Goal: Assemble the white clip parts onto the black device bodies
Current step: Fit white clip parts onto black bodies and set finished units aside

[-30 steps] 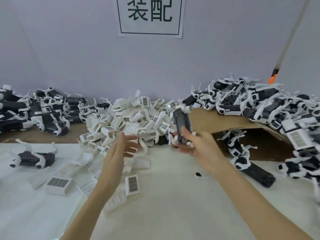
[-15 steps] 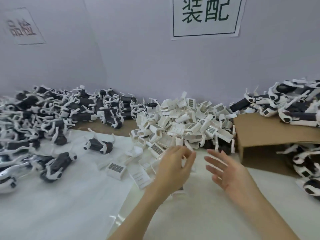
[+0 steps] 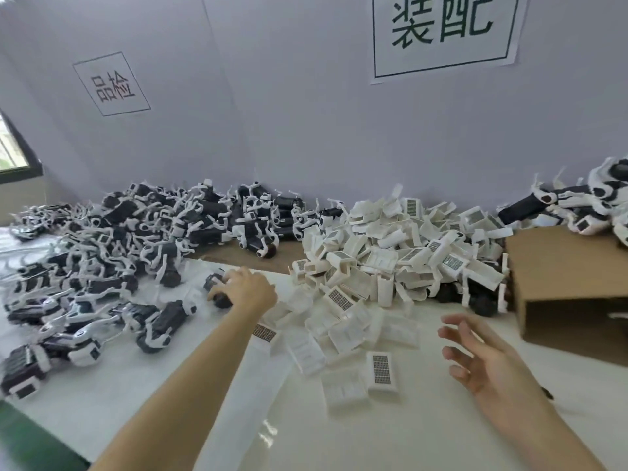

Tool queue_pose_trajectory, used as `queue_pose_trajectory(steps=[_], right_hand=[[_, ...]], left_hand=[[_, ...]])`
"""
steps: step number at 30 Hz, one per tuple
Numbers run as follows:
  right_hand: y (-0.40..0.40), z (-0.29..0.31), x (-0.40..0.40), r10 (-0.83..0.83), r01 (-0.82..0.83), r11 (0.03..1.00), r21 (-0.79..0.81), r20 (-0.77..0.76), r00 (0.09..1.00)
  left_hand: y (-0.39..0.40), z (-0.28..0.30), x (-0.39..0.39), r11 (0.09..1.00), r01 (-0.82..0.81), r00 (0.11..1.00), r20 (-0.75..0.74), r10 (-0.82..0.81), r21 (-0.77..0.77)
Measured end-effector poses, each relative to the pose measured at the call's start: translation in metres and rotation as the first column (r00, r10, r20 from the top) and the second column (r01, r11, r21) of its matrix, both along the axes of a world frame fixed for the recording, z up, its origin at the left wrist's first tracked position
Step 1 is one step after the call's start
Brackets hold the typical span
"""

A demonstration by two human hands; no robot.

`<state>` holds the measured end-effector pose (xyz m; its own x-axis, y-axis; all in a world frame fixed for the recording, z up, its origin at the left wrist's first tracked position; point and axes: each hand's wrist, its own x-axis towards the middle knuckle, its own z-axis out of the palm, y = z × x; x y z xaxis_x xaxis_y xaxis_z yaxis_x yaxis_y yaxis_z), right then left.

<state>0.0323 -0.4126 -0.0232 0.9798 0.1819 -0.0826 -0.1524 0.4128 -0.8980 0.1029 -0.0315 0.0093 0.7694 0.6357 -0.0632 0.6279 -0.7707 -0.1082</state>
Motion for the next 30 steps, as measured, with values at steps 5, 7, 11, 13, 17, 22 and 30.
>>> queue_pose_trajectory(steps=[5, 7, 11, 13, 17, 22, 30], right_hand=[[-0.003, -0.002, -0.001, 0.017, -0.017, 1.000, 0.015, -0.003, 1.000], [-0.005, -0.003, -0.001, 0.016, -0.016, 1.000, 0.020, -0.011, 1.000], [-0.004, -0.006, 0.000, 0.029, -0.028, 0.999, 0.017, -0.013, 1.000], [-0.004, -0.007, -0.001, 0.039, -0.039, 0.999, 0.014, -0.013, 0.999], [-0.004, -0.006, -0.003, 0.047, -0.046, 0.998, 0.037, -0.034, 0.998], [-0.008, 0.000, -0.004, 0.040, -0.037, 0.997, 0.073, -0.046, 0.998], [-0.029, 0.015, -0.006, -0.023, 0.034, 0.989, 0.141, -0.080, 0.997]], left_hand=[[0.020, -0.020, -0.001, 0.992, 0.060, 0.996, 0.064, -0.067, 0.111], [0.021, -0.022, -0.003, 0.979, 0.131, 0.982, 0.113, -0.150, 0.156], [0.017, -0.019, -0.007, 0.935, 0.328, 0.903, 0.247, -0.353, 0.138], [0.007, -0.015, -0.008, 0.877, 0.469, 0.812, 0.339, -0.475, 0.106], [-0.034, 0.003, -0.018, 0.697, 0.699, 0.533, 0.532, -0.658, 0.162], [-0.113, 0.027, -0.049, 0.408, 0.832, 0.060, 0.671, -0.739, 0.375], [-0.212, -0.004, -0.087, -0.106, 0.873, -0.374, 0.516, -0.771, 0.476]])
